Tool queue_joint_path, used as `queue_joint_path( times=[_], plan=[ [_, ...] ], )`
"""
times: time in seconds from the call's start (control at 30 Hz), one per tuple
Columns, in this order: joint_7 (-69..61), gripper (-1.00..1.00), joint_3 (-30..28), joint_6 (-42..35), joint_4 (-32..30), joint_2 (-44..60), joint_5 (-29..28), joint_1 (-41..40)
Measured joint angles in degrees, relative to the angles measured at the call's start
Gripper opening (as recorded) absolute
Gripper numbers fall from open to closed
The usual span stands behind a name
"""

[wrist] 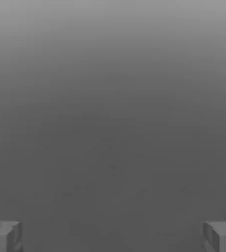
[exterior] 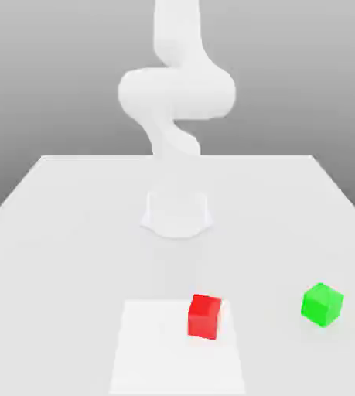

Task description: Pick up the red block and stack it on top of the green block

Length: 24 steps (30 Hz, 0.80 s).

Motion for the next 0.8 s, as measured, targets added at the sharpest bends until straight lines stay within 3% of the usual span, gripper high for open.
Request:
queue_joint_path(
  times=[0.23, 0.53, 0.67, 0.8],
  plan=[
    [-19.91, 0.00, -7.84, 7.07, -7.39, 12.00, 3.47, 9.34],
    [-43.82, 0.00, -12.87, 15.92, -16.65, 27.23, 6.49, 18.02],
    [-52.91, 0.00, -13.17, 19.99, -20.82, 33.39, 5.72, 19.88],
    [-59.37, 0.00, -12.94, 24.15, -25.02, 38.68, 1.27, 20.31]
  ],
)
